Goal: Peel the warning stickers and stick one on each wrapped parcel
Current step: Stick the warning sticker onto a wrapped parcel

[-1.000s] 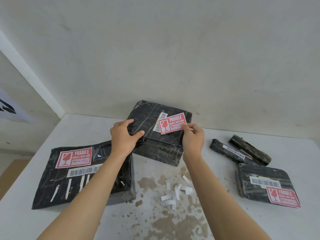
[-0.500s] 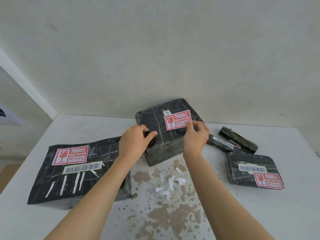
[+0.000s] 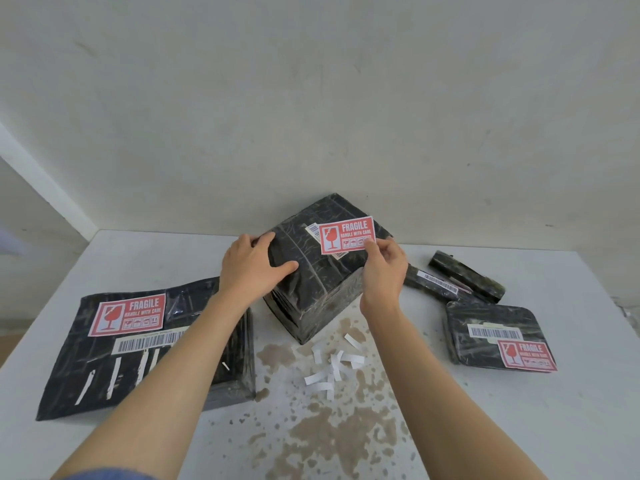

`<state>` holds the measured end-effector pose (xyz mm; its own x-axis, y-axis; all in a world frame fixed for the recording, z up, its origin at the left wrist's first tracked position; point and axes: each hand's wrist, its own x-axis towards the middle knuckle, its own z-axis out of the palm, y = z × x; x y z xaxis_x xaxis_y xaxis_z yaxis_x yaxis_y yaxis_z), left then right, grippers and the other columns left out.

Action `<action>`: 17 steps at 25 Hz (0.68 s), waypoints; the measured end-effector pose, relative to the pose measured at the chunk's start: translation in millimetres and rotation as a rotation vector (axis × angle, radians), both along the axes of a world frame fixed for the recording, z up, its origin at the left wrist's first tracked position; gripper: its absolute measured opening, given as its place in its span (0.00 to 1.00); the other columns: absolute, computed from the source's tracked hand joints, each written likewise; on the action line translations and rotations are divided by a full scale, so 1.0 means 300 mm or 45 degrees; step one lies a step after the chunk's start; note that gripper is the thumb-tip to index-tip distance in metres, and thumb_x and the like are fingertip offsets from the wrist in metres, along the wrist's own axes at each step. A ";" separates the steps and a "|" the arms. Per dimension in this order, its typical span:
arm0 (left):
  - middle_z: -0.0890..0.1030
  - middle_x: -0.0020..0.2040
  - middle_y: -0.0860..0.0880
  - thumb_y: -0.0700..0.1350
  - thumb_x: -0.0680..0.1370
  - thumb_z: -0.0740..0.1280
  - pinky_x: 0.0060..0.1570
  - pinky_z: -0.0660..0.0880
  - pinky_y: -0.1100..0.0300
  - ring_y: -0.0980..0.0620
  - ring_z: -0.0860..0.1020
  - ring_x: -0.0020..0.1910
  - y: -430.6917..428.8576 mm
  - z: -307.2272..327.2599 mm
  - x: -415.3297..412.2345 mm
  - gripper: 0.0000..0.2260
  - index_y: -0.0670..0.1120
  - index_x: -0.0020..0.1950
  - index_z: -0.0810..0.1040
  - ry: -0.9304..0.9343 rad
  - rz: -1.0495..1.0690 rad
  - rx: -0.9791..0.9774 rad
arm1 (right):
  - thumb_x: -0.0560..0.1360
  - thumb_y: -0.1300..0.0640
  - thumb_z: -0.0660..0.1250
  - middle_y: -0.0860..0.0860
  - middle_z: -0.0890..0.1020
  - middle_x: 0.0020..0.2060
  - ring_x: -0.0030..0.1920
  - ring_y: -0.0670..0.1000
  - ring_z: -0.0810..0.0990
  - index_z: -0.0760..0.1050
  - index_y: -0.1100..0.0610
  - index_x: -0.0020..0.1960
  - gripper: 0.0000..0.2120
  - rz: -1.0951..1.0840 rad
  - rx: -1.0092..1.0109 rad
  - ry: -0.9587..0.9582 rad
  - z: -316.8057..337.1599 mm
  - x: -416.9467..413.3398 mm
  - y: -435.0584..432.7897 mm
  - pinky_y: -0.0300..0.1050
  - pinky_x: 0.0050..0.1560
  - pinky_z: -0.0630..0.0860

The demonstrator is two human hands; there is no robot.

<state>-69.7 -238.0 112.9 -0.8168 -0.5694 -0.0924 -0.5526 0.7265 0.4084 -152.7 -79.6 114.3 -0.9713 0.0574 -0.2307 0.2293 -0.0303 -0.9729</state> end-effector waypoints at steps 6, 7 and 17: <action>0.70 0.63 0.42 0.70 0.74 0.53 0.62 0.64 0.47 0.42 0.66 0.63 0.117 -0.017 0.087 0.34 0.46 0.69 0.66 -0.120 0.127 -0.410 | 0.77 0.58 0.64 0.52 0.80 0.43 0.40 0.45 0.76 0.74 0.58 0.41 0.07 0.074 -0.044 -0.129 0.015 0.080 0.003 0.37 0.43 0.71; 0.71 0.63 0.41 0.68 0.76 0.52 0.62 0.63 0.47 0.42 0.67 0.63 0.124 -0.018 0.102 0.32 0.46 0.69 0.66 -0.112 0.110 -0.436 | 0.78 0.58 0.64 0.51 0.79 0.40 0.38 0.43 0.75 0.74 0.58 0.41 0.07 0.096 -0.061 -0.158 0.017 0.100 0.013 0.37 0.42 0.69; 0.72 0.61 0.47 0.60 0.79 0.56 0.59 0.65 0.50 0.47 0.67 0.63 0.099 -0.003 0.249 0.22 0.50 0.67 0.74 0.021 0.039 -0.427 | 0.69 0.50 0.70 0.56 0.80 0.59 0.63 0.55 0.76 0.80 0.53 0.35 0.08 0.406 -0.077 -0.119 0.010 0.107 -0.040 0.56 0.67 0.68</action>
